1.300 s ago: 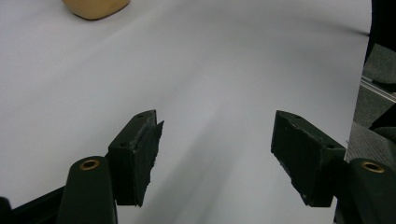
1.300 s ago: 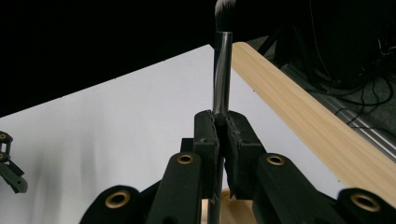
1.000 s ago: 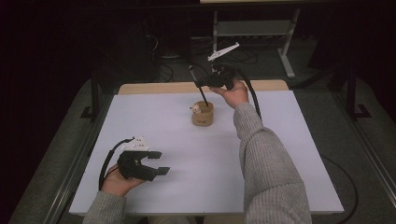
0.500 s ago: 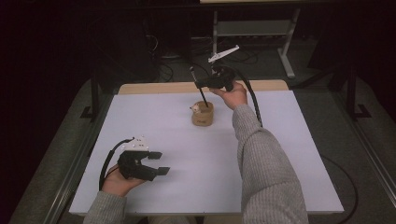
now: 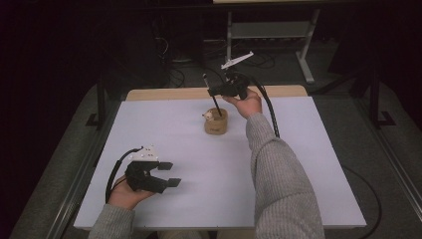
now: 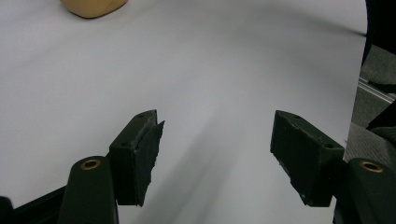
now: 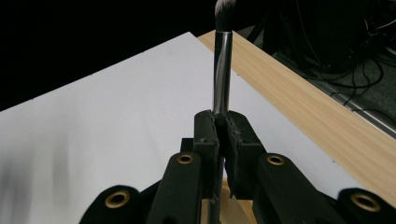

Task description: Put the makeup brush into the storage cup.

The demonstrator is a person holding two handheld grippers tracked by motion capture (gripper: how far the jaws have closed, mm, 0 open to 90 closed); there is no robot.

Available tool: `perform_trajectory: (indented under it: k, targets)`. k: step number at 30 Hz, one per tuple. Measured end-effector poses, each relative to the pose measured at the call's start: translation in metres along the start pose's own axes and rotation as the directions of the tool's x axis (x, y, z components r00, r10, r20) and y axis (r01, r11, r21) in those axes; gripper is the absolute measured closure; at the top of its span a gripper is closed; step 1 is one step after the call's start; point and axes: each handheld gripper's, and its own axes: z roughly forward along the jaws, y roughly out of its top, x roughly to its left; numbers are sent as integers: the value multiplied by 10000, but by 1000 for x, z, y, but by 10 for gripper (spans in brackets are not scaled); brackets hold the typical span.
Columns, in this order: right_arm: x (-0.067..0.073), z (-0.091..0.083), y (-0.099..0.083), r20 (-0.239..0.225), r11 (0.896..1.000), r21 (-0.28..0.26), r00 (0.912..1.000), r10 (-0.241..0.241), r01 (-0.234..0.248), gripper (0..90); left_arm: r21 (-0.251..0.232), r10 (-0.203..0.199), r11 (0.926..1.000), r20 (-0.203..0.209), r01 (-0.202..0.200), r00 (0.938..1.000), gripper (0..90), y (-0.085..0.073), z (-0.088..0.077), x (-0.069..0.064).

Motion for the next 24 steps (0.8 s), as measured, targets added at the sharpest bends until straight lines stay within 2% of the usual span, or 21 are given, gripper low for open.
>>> perform_trajectory:
  k: [24]
  targets:
    - [-4, 10, -15, 257, 9998, -38, 9995, 186, -185, 827, 16, 56, 10000, 43, -56, 10000, 321, 1, 1, -2]
